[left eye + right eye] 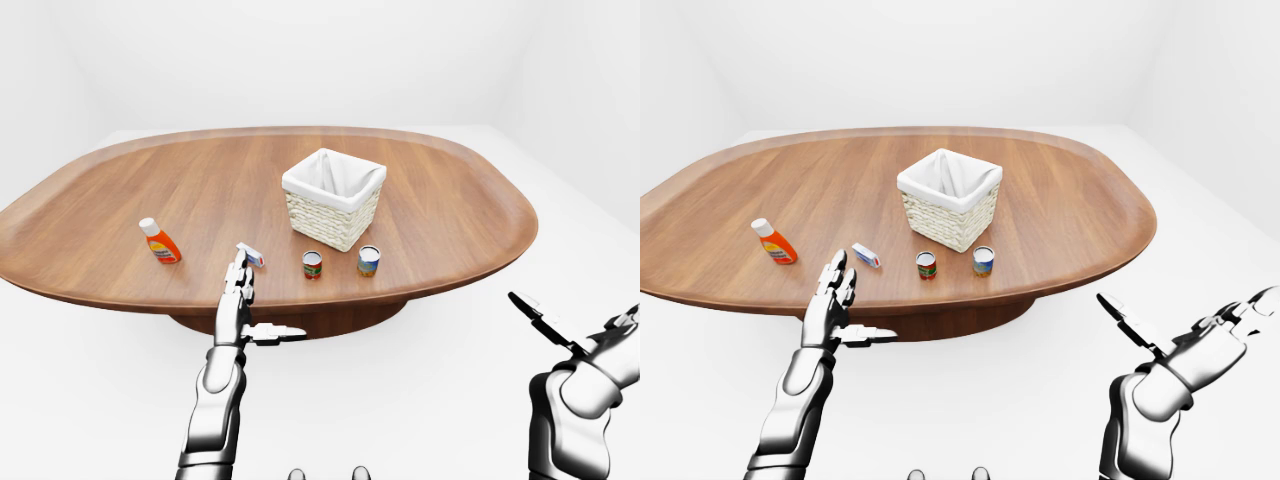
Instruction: Pick up the alphabet soup and the cream cheese box, and put them in the basket.
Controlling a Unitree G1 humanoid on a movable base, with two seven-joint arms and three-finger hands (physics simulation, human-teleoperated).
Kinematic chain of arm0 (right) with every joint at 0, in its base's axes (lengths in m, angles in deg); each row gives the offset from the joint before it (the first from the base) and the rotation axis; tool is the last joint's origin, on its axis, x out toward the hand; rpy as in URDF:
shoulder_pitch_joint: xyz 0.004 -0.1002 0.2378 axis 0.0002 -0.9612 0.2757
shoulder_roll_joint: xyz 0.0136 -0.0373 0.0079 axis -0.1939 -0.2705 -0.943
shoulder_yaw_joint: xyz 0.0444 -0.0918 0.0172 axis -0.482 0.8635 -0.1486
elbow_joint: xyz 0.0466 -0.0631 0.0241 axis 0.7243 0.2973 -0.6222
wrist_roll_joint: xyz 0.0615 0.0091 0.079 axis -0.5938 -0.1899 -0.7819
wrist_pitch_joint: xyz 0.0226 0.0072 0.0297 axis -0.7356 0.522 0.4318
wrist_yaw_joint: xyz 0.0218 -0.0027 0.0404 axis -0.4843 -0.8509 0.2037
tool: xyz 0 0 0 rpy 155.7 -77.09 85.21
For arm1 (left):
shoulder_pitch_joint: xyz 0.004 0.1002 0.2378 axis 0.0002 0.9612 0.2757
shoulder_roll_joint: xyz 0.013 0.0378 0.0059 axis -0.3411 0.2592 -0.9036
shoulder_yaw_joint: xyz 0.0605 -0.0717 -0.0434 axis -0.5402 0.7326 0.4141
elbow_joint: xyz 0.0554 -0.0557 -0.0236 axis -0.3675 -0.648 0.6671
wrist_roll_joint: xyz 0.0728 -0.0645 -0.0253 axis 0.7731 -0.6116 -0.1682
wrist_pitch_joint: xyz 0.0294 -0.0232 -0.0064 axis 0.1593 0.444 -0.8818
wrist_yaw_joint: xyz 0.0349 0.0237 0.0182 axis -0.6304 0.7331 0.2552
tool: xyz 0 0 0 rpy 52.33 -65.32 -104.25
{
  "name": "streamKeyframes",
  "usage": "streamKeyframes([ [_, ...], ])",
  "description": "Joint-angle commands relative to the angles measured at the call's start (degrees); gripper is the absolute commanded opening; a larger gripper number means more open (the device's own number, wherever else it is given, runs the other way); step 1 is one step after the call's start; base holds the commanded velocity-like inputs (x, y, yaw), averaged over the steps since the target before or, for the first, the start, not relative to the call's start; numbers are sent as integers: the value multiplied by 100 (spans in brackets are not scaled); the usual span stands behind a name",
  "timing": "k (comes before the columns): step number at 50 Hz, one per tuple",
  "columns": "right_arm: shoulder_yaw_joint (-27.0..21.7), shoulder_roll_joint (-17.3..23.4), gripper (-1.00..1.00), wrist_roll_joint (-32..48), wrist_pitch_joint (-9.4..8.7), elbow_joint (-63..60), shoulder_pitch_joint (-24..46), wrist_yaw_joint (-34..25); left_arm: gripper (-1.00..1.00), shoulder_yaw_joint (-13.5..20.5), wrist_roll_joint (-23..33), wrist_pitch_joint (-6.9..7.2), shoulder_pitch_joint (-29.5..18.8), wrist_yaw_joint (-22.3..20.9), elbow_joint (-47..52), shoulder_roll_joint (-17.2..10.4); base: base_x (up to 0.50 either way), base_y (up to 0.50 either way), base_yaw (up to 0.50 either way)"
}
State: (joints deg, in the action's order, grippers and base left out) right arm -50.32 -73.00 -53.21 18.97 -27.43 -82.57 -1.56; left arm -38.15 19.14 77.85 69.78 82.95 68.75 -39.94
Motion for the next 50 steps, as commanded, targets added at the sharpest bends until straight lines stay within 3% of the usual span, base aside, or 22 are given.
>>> streamKeyframes([
  [1, -23, -18, 100, -42, 115, 8, -14, 0, 100, -4, 10, 8, 0, 2, -6, 0, 0, 0, 0],
  [4, 8, -24, 100, -5, 141, 9, -30, 0, 100, -31, 30, 70, 42, 1, 120, 7, 0, 0, 0],
  [7, -2, -14, 100, 0, 139, 13, -22, 0, 100, -2, 27, -50, -33, -10, -84, -4, 0, 0, 0],
  [15, -2, -23, 100, 51, 239, 53, -28, 0, 100, 1, 28, -74, -48, -14, -133, -6, 0, 0, 0],
  [25, 2, -32, 100, 32, 227, 31, -50, 0, 100, -12, 22, 19, 12, -4, 32, 4, 0, 0, 0],
  [26, 4, -34, 100, 29, 240, 30, -55, 0, 100, 1, 14, -51, -10, -15, -55, -1, 0, 0, 0],
  [34, 0, -20, 100, 52, 269, 93, -32, 0, 100, -4, 9, -15, 5, -13, 10, 0, 0, 0, 0],
  [37, 4, -14, 100, 47, 274, 92, -35, 0, 100, 11, -4, -83, -21, -24, -75, -5, 6, 0, 0],
  [40, 20, -32, 100, 91, 288, 28, -63, 0, 100, -8, 0, 2, 27, -17, 63, 3, 19, 0, 0],
  [43, 22, -33, 100, 101, 288, 79, -56, 0, 100, 2, 4, -79, -4, -24, -42, -3, 19, 0, 0],
  [50, 45, -32, 100, 134, 288, 125, -54, 0, 100, -16, 10, -8, 42, -23, 80, 6, 19, 0, 0],
])
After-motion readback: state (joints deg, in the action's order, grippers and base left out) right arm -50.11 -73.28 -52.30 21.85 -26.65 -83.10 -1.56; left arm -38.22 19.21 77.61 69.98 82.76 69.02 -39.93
